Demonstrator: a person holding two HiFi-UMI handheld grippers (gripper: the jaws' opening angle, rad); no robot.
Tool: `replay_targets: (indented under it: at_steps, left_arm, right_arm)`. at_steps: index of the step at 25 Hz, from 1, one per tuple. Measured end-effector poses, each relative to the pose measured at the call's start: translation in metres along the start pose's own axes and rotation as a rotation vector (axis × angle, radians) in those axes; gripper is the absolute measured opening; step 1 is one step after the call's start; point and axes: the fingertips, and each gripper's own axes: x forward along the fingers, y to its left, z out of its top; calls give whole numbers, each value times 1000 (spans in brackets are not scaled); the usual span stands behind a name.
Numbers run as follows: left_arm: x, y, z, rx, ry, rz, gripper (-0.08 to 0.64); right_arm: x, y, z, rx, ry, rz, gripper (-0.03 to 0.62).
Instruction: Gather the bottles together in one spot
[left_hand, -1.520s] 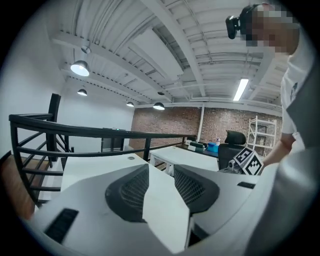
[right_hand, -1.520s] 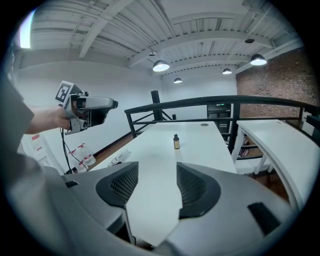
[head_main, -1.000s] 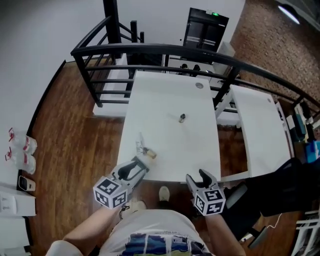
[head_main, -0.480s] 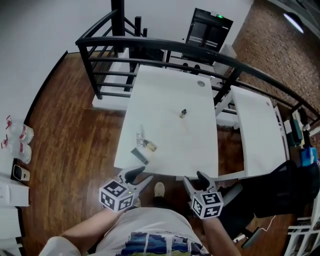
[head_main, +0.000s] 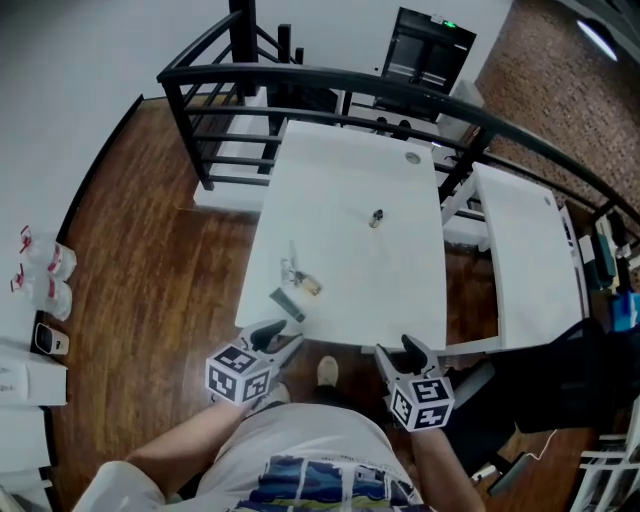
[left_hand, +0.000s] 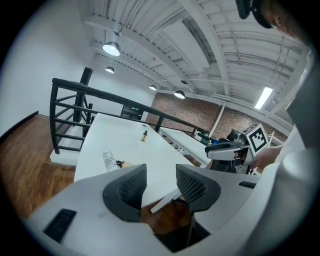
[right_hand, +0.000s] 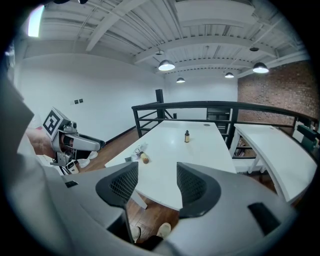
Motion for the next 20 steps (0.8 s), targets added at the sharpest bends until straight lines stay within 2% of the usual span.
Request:
replay_targets:
  at_steps: [8, 11, 13, 20]
  left_arm:
    - [37, 14, -11, 8, 100, -5, 161]
    - [67, 23, -8, -6, 150, -13, 195]
    - [88, 31, -6, -17, 187, 4, 239]
    - [143, 63, -9, -108, 268, 109, 239]
  right_arm:
    - [15, -14, -8, 23, 30, 16, 264]
    - [25, -19, -6, 25, 38, 33, 264]
    - [33, -24, 0, 17, 36, 45, 264]
    - [61, -54, 14, -6, 48, 105, 264]
